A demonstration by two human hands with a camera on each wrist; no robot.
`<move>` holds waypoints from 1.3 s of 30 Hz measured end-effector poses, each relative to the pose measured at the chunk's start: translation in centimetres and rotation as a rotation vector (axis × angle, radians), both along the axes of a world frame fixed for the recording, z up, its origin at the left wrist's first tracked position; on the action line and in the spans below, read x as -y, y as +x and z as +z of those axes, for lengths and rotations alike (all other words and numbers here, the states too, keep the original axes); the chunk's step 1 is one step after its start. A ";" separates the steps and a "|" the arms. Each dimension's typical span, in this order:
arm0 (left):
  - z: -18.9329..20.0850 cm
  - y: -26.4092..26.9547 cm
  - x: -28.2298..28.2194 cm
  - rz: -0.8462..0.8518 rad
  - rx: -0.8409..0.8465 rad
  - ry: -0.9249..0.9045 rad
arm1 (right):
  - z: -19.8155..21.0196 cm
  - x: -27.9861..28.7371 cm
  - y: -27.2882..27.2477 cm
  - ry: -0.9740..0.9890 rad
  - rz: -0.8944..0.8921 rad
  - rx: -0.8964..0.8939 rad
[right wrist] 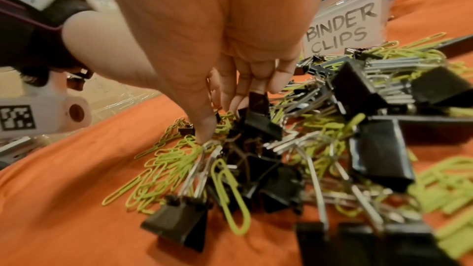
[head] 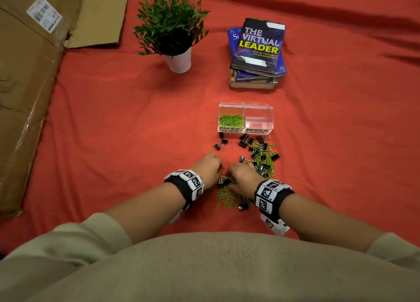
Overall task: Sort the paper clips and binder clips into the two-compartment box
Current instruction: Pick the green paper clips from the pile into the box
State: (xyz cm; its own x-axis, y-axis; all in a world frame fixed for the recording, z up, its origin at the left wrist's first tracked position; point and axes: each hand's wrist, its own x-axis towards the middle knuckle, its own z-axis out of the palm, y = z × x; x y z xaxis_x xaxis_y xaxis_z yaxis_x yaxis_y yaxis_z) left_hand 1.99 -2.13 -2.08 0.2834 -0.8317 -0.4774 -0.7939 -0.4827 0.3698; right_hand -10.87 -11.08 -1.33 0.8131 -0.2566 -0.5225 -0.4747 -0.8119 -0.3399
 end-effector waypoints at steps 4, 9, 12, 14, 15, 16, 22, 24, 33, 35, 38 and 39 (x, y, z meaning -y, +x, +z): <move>0.0 -0.7 -0.2 -0.097 0.094 -0.002 | 0.2 0.1 -0.1 -0.013 -0.023 -0.013; 0.3 -0.9 -0.4 -0.176 0.150 -0.002 | 0.6 0.2 0.1 0.007 -0.020 -0.022; 0.5 -1.2 -0.5 -0.149 0.165 -0.019 | 0.9 0.7 0.4 0.042 -0.052 -0.029; 0.6 -1.3 -0.6 -0.122 0.186 -0.025 | 1.2 1.2 0.5 0.109 -0.135 -0.006; 0.6 -1.3 -0.6 -0.108 0.189 -0.028 | 1.4 1.5 0.5 0.161 -0.193 0.017; 0.5 -1.2 -0.6 -0.086 0.181 -0.032 | 1.7 1.9 0.6 0.216 -0.258 0.042; 0.2 0.3 -0.4 0.381 -0.054 -0.144 | 3.7 5.0 1.7 0.462 -0.528 0.092; 0.1 1.1 0.1 0.555 -0.077 -0.210 | 4.4 6.2 2.5 0.524 -0.595 0.130; -0.4 3.1 2.5 0.558 -0.020 -0.071 | 6.9 10.9 8.4 0.408 -0.669 0.299; -0.7 2.8 2.4 0.495 0.018 -0.065 | 6.5 11.3 9.4 0.287 -0.637 0.275; -0.7 2.6 2.2 0.410 0.065 -0.058 | 6.0 11.1 10.0 0.154 -0.569 0.241; -0.7 2.6 2.2 0.390 0.075 -0.055 | 5.9 10.9 10.0 0.124 -0.541 0.245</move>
State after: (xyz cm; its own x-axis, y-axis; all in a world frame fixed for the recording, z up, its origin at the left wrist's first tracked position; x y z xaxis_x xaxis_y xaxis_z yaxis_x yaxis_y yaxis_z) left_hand 4.62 -4.32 -2.81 0.6150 -0.6786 -0.4015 -0.5809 -0.7343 0.3513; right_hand -0.85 -21.98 4.56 0.6842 -0.6168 -0.3892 -0.7054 -0.4243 -0.5677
